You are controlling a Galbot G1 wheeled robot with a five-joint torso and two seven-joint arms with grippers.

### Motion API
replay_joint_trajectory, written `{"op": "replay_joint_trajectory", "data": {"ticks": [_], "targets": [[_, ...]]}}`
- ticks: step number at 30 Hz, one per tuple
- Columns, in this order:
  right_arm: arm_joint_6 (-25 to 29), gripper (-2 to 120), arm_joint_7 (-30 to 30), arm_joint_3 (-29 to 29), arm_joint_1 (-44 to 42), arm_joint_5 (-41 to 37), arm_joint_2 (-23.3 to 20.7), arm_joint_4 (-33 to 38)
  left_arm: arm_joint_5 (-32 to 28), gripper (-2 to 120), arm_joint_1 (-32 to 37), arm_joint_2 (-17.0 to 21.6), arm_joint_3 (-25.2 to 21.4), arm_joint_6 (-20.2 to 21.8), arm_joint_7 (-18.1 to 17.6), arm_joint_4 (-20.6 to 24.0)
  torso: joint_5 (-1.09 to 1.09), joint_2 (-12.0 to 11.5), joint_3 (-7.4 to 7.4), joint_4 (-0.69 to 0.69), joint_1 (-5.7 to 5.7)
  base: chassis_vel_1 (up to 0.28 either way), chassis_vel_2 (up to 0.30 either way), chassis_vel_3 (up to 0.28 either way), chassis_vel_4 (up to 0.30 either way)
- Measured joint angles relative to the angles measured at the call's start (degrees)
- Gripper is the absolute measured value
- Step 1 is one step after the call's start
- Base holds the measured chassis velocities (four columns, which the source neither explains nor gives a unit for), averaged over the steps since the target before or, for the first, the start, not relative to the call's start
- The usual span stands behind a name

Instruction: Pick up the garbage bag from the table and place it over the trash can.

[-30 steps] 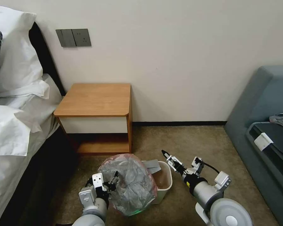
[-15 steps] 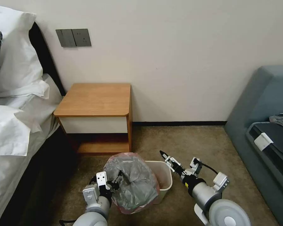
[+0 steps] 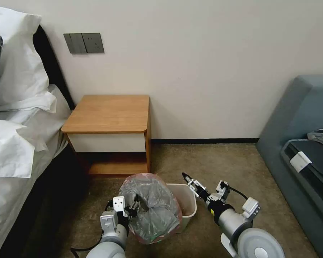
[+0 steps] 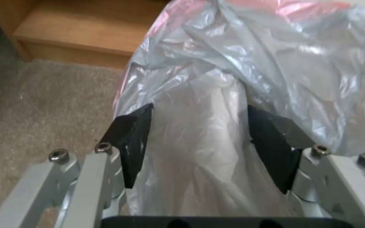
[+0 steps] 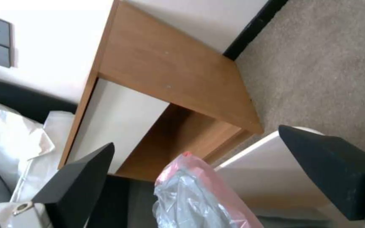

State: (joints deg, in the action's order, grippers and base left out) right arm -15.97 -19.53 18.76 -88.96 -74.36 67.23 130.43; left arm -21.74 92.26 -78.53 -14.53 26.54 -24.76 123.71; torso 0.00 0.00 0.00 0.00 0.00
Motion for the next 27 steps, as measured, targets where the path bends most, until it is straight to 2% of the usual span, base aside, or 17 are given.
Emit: {"op": "replay_joint_trajectory", "data": {"ticks": [13,21,27], "targets": [[-0.01,100,0.18,-0.33,-0.06,0.68,0.68,-0.57,2.03,61,-1.51,0.05,0.58,0.24,0.13,-2.9,0.0,0.0,0.0,0.0,0.0,0.0,0.0,0.0,0.0],[-0.01,100,1.15,-0.49,-0.3,1.67,1.09,-1.8,-0.5,57,-3.18,1.05,1.05,6.55,-1.03,-0.75,0.0,0.0,0.0,0.0,0.0,0.0,0.0,0.0,0.0],[-0.01,100,1.63,-0.51,-0.43,2.3,1.38,-2.37,-2.47,58,-4.54,1.61,1.14,8.45,-2.21,-0.75,0.0,0.0,0.0,0.0,0.0,0.0,0.0,0.0,0.0]]}}
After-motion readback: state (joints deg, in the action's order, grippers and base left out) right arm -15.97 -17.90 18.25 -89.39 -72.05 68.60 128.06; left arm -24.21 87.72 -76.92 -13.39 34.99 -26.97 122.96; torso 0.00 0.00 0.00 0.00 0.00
